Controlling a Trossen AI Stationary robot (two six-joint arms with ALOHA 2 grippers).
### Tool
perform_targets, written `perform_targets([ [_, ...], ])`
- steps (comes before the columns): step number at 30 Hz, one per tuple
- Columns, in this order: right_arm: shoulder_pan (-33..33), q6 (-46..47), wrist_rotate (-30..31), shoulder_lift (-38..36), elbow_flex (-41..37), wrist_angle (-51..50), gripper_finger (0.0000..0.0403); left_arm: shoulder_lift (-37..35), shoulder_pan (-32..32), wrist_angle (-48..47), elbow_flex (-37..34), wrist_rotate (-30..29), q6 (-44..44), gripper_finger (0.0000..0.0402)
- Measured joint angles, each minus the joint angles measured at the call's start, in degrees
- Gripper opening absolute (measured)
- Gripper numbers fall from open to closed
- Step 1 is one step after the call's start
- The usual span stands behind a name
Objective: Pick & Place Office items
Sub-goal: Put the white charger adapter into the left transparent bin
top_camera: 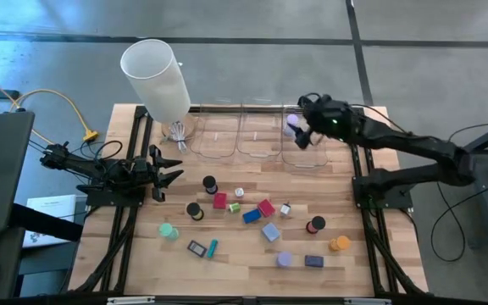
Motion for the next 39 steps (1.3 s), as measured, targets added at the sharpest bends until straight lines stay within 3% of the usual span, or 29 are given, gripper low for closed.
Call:
perform_targets([
  [7, 10.3, 1.2, -8.7, -4.8, 0.0, -3.9, 0.0341, 0.0, 0.0, 0.0, 0.0, 0.0, 0.0, 0.0143],
  [20, 24.7, 1.6, -13.7, -2.4, 0.0, -9.6, 0.0341, 0.0, 0.0, 0.0, 0.0, 0.0, -0.8, 0.0143],
  [29, 30.0, 1.8, -13.1, 6.0, 0.0, -13.7, 0.0341, 0.0, 0.0, -0.1, 0.0, 0.0, -1.5, 0.0143],
  [39, 33.3, 5.7, -12.7, 19.2, 0.0, -9.9, 0.0341, 0.0, 0.0, -0.1, 0.0, 0.0, -1.5, 0.0143],
])
